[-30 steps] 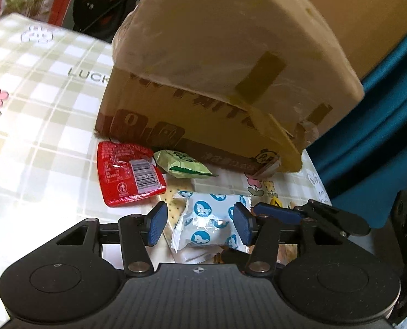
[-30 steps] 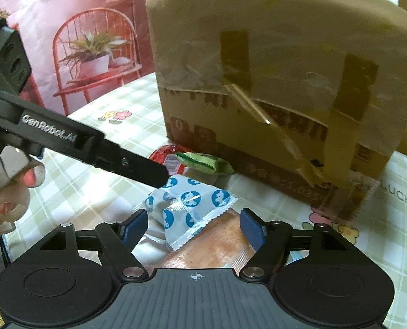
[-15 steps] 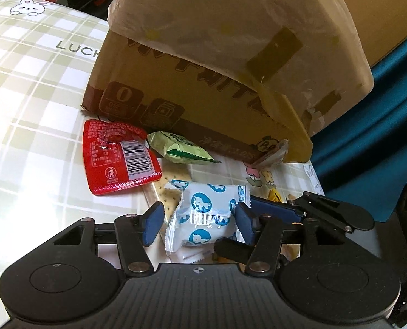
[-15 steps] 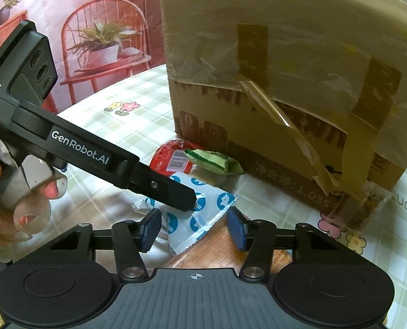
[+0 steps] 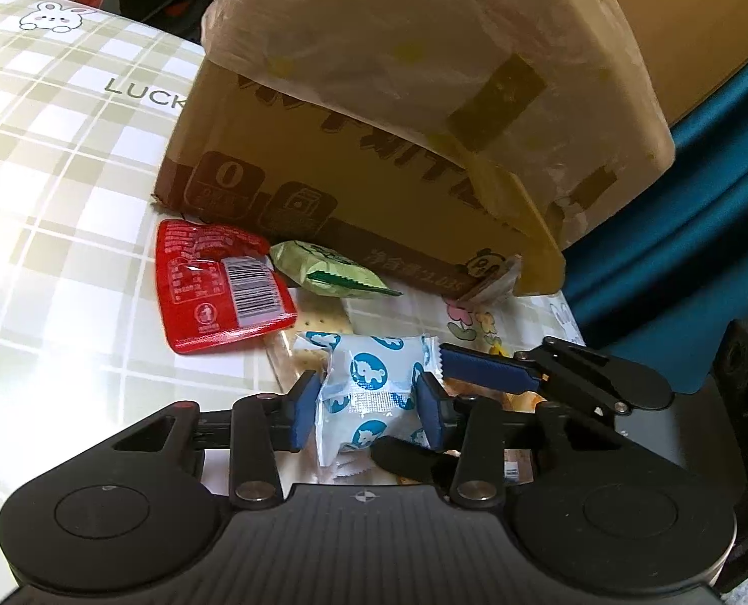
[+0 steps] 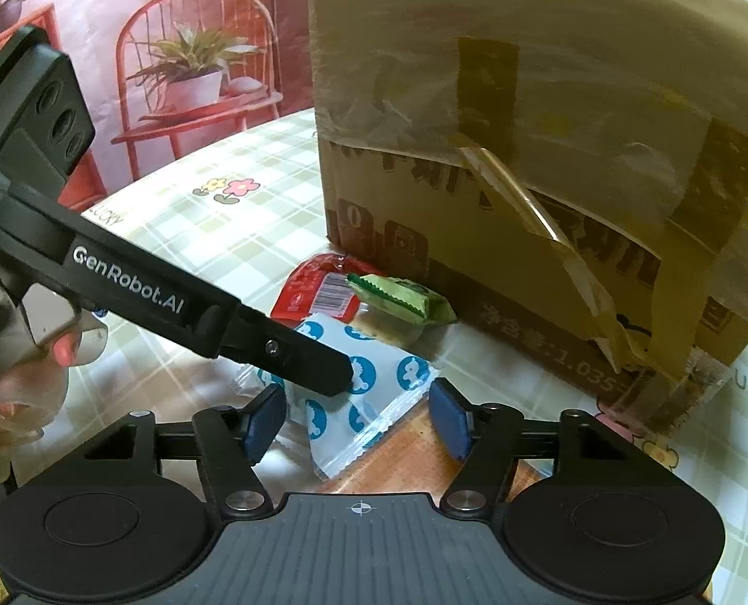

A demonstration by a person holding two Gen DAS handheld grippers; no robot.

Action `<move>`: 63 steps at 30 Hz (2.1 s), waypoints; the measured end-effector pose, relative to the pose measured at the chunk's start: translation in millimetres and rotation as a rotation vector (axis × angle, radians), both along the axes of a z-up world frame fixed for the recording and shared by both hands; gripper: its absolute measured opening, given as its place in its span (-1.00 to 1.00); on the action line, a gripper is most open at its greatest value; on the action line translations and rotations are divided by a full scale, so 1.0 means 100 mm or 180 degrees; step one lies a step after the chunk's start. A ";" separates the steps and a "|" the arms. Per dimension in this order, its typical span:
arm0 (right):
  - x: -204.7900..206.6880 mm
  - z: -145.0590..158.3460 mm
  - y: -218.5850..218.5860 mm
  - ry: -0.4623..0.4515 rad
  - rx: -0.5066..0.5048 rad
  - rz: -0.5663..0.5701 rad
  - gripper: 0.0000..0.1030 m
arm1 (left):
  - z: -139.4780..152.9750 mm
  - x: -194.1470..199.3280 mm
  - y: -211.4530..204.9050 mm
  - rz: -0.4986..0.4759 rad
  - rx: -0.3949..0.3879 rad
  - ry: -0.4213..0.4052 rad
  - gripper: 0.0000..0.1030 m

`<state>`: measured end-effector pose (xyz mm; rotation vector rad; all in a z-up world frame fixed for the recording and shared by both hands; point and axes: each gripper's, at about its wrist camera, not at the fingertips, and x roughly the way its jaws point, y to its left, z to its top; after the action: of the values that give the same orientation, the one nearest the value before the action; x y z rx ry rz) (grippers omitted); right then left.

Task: Organize snacks
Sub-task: 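Close both grippers on the blue-and-white snack and lift it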

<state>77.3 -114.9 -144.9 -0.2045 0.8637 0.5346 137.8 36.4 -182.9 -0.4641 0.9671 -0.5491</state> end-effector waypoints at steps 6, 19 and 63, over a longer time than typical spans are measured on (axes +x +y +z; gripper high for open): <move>-0.02 -0.01 0.04 -0.0023 -0.0047 0.0036 0.31 | 0.01 -0.02 -0.01 0.0017 -0.0002 -0.0016 -0.17; -0.03 -0.01 0.06 -0.0064 -0.0153 0.0086 0.30 | 0.01 -0.03 0.16 0.0064 -0.0032 0.0052 -0.21; 0.16 -0.11 0.27 0.0053 -0.0347 0.0357 0.07 | -0.13 -0.10 0.45 0.0267 -0.0147 0.0026 -0.18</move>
<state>93.0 -87.4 -155.9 -0.3499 0.9019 0.5951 127.5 81.4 -195.6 -0.5461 0.9399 -0.4950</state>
